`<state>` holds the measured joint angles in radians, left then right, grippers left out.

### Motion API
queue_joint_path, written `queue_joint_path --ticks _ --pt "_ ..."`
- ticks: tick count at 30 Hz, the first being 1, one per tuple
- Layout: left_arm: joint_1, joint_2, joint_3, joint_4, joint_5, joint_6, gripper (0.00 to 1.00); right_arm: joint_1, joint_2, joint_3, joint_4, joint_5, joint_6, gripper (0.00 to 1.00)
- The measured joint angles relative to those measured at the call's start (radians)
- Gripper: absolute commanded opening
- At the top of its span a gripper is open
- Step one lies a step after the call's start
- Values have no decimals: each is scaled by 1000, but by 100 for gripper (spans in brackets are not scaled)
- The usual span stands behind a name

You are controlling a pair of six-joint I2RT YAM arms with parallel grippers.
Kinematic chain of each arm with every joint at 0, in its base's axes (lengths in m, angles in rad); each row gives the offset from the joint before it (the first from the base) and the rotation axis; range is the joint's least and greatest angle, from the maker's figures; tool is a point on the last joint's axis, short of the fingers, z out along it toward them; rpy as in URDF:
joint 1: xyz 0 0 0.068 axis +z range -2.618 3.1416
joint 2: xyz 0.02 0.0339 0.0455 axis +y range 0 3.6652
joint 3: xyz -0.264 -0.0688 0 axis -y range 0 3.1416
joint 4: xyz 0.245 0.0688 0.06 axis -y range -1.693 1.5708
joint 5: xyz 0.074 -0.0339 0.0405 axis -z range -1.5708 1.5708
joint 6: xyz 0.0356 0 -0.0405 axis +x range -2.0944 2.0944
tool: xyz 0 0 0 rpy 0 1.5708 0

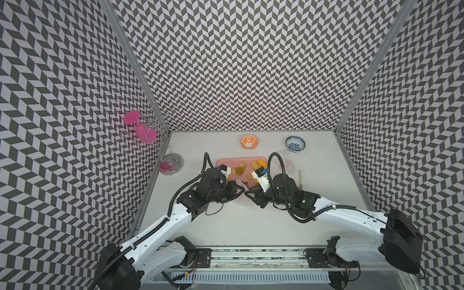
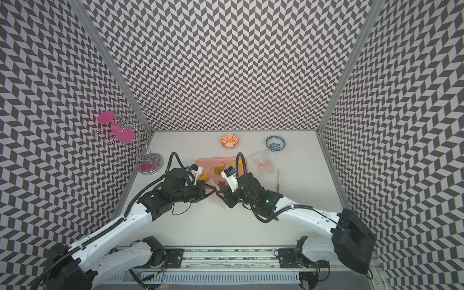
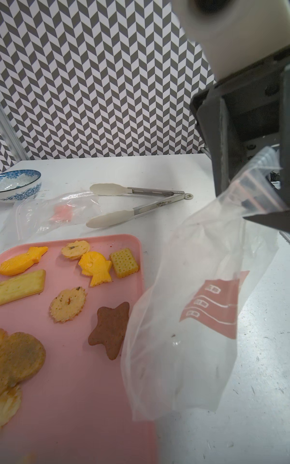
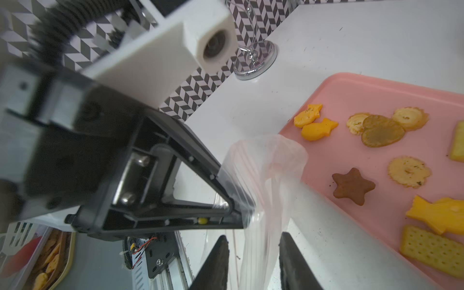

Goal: Put the cookies into a resealable bag to prevent moisture
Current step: Open the ziploc bag at the center of the board.

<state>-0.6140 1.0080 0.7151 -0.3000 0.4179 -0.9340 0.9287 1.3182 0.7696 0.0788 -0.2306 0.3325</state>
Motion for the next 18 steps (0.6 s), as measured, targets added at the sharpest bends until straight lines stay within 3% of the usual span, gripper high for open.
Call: queue_joint_path --ticks 5,9,14,18 --pt "23 0 0 -1 31 18 0 -10 25 -1 -5 -40 10 13" --pt "39 3 2 -29 31 60 0 -23 8 -14 5 -51 45 7" --pt "41 67 40 -142 -43 166 0 -28 -39 -35 5 -30 138 2" --pt "36 122 99 -238 -140 256 6 -29 -67 -66 33 -6 228 1"
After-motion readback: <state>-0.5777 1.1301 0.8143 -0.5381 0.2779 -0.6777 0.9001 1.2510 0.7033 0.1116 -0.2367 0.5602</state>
